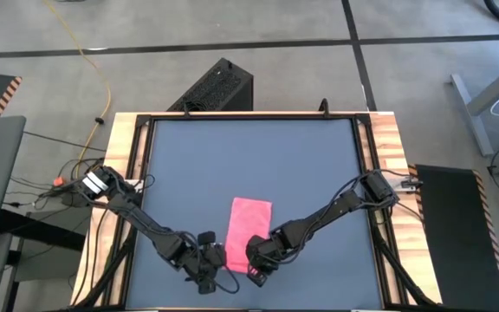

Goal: Roll towel
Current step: Roll the pink towel

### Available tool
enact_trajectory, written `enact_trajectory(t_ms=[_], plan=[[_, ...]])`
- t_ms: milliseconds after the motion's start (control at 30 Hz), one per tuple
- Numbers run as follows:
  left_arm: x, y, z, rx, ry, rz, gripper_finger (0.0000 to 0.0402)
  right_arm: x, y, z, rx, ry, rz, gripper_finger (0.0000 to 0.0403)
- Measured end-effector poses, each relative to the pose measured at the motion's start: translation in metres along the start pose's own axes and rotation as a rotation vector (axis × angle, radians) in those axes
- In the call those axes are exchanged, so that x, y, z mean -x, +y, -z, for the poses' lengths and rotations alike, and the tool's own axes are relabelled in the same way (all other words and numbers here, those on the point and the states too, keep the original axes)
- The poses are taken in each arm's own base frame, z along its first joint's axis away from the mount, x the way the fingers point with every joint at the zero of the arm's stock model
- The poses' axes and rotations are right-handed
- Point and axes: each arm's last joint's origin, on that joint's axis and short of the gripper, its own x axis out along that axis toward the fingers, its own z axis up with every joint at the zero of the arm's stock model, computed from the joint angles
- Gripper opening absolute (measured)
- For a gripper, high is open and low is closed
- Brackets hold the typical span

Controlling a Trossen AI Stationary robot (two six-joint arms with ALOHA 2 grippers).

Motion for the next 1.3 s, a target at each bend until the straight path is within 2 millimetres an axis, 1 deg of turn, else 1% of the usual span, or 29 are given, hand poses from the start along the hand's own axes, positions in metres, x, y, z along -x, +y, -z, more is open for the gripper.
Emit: enact_trajectory(t_ms=[300, 467, 700, 800, 900, 1033, 1100, 1233, 1300], plan=[[-0.003, 0.007, -0.008, 0.046, 0.025, 0.040, 0.0000, 0.002, -0.004, -0.003, -0.060, 0.026, 0.022, 0.0012], [-0.005, 0.015, -0.014, 0.099, 0.054, 0.059, 0.0000, 0.002, -0.006, -0.004, -0.080, 0.029, 0.036, 0.0012], [-0.009, 0.028, -0.025, 0.187, 0.122, 0.136, 0.0000, 0.002, -0.007, -0.005, -0.086, 0.039, 0.032, 0.0012], [-0.010, 0.032, -0.028, 0.202, 0.120, 0.138, 0.0000, 0.002, -0.007, -0.004, -0.072, 0.039, 0.032, 0.0012], [-0.010, 0.033, -0.030, 0.193, 0.109, 0.145, 0.0000, 0.007, -0.005, -0.005, -0.042, 0.002, 0.037, 0.0012], [-0.010, 0.032, -0.031, 0.170, 0.091, 0.161, 0.0000, 0.024, -0.001, -0.005, 0.008, -0.074, 0.055, 0.0012], [-0.010, 0.032, -0.033, 0.172, 0.086, 0.172, 0.0000, 0.029, -0.002, -0.007, 0.017, -0.085, 0.073, 0.0012], [-0.011, 0.036, -0.035, 0.186, 0.081, 0.165, 0.0000, 0.031, -0.003, -0.009, 0.034, -0.074, 0.078, 0.0012], [-0.013, 0.042, -0.035, 0.231, 0.075, 0.161, 0.0000, 0.031, -0.005, -0.008, 0.022, -0.068, 0.090, 0.0012]])
